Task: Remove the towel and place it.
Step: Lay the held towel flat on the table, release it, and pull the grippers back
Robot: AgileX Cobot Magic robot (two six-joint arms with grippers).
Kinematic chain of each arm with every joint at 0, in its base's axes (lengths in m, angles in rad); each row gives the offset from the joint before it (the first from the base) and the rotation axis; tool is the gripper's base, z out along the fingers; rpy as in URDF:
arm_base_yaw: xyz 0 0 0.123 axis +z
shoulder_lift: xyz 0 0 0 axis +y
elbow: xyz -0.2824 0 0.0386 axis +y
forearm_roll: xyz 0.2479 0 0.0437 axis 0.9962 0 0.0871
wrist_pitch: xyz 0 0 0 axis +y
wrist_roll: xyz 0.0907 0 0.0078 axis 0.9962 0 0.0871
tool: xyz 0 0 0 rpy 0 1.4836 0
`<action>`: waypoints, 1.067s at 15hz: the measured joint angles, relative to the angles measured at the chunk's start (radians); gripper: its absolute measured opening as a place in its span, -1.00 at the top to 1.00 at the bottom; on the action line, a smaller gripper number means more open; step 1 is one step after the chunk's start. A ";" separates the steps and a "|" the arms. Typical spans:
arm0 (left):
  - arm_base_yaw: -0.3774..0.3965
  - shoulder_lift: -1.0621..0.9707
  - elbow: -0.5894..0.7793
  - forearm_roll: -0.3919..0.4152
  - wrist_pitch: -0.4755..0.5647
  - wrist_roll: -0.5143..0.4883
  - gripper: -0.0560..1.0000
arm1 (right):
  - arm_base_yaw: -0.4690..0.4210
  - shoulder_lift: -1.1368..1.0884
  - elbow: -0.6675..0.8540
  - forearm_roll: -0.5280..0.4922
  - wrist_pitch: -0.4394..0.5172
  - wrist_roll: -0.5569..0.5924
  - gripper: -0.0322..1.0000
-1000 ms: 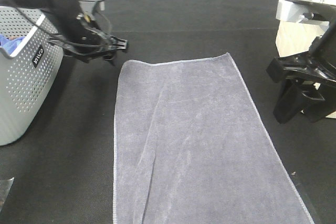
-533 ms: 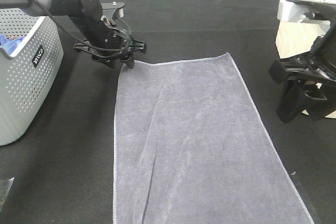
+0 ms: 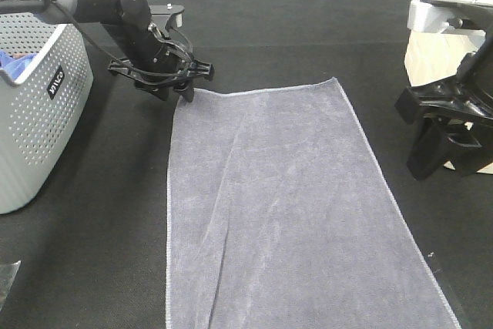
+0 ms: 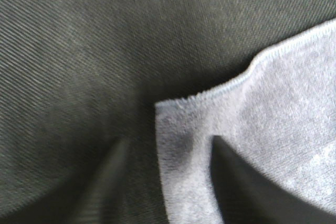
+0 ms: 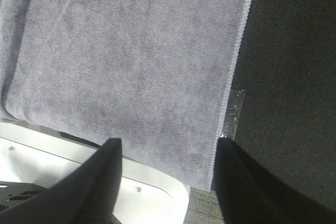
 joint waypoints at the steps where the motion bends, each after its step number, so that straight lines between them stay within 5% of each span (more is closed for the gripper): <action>1: 0.000 0.002 0.000 0.000 0.002 -0.001 -0.12 | 0.000 0.000 0.000 0.000 0.000 0.000 -0.05; 6: 0.000 0.049 -0.003 0.001 -0.002 -0.010 0.06 | 0.000 0.000 0.000 -0.002 0.000 0.000 -0.05; 11: 0.000 0.052 -0.014 0.002 -0.011 0.003 0.88 | 0.000 0.000 0.000 -0.003 -0.001 0.000 -0.05; 16: 0.000 0.025 -0.026 0.007 -0.013 0.035 0.89 | 0.000 0.004 -0.003 0.023 -0.167 -0.003 -0.05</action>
